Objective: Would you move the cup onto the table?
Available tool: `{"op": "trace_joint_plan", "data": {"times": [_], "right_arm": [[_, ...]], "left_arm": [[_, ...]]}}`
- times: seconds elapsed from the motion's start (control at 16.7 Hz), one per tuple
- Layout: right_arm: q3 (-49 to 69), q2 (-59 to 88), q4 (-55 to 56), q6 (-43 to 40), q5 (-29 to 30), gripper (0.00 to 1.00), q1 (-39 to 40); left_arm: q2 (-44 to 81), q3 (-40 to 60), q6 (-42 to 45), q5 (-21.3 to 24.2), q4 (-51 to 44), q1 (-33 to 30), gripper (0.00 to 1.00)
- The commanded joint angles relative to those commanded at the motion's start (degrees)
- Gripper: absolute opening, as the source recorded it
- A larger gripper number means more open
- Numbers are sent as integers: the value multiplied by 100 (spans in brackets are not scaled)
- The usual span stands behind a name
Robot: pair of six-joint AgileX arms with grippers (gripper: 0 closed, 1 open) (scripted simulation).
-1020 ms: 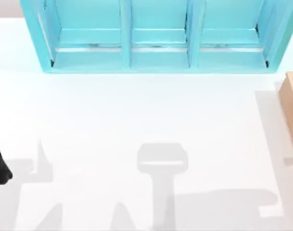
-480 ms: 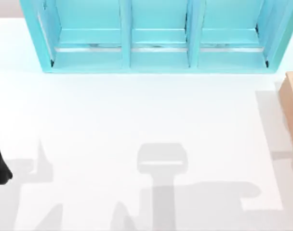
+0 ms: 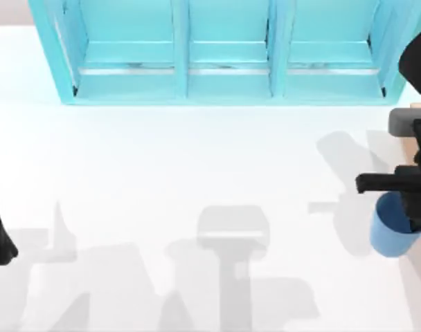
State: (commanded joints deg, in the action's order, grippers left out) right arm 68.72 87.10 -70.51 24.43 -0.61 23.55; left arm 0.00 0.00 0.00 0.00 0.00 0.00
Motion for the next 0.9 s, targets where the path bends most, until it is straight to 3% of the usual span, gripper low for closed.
{"op": "trace_joint_plan", "data": {"times": [0.3,0.66,0.9], "right_arm": [[277,274,261,970,-36,0,992],[177,303,363,1014,-50,0,1007],[-262,491,1094,1097,-47,0,1090]], "left_arm": [[0,0,0,0,0,0,100],[0,0,0,0,0,0,100],[0,0,0,0,0,0,100]]}}
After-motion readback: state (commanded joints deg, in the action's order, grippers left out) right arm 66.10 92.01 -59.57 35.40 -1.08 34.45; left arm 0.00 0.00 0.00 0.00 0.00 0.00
